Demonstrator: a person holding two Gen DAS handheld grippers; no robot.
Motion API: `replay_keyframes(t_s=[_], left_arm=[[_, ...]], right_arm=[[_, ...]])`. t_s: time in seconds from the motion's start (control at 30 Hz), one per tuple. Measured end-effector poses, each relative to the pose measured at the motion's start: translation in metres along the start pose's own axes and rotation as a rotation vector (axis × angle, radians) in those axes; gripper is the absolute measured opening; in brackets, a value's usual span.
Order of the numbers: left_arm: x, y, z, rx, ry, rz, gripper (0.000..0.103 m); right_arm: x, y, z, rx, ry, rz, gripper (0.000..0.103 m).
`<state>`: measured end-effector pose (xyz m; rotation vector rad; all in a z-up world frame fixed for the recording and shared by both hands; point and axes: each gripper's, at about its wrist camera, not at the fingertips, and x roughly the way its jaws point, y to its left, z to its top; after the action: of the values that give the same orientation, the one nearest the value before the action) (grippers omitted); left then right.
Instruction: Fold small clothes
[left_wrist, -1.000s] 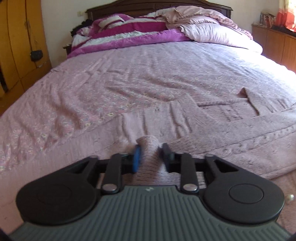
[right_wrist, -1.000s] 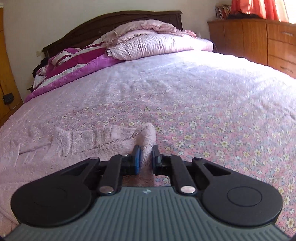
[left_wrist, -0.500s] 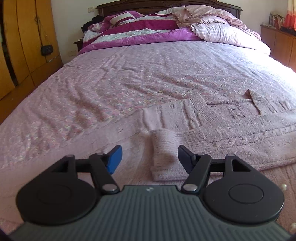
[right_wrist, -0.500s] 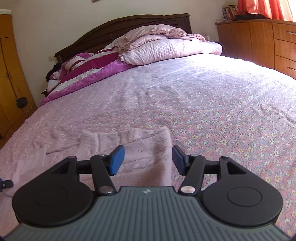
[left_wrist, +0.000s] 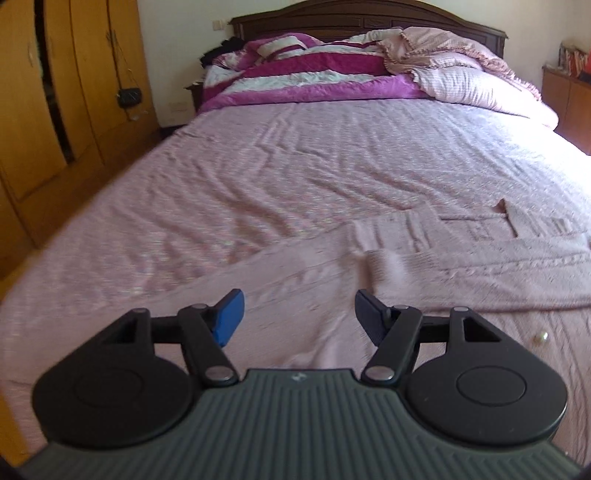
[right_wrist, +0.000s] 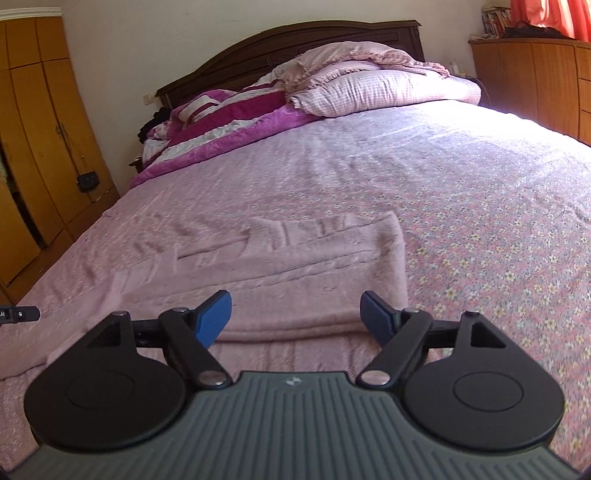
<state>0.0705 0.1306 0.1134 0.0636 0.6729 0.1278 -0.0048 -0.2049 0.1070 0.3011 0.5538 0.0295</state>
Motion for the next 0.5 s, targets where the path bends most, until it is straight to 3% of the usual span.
replay_keyframes(t_s=[0.23, 0.5], left_arm=[[-0.034, 0.022, -0.022, -0.009, 0.001, 0.051, 0.068], [-0.047, 0.062, -0.058, -0.182, 0.023, 0.107, 0.068]], right_arm=[[-0.039, 0.023, -0.017, -0.002, 0.008, 0.039, 0.09], [-0.048, 0.034, -0.062, -0.071, 0.005, -0.021, 0.09]])
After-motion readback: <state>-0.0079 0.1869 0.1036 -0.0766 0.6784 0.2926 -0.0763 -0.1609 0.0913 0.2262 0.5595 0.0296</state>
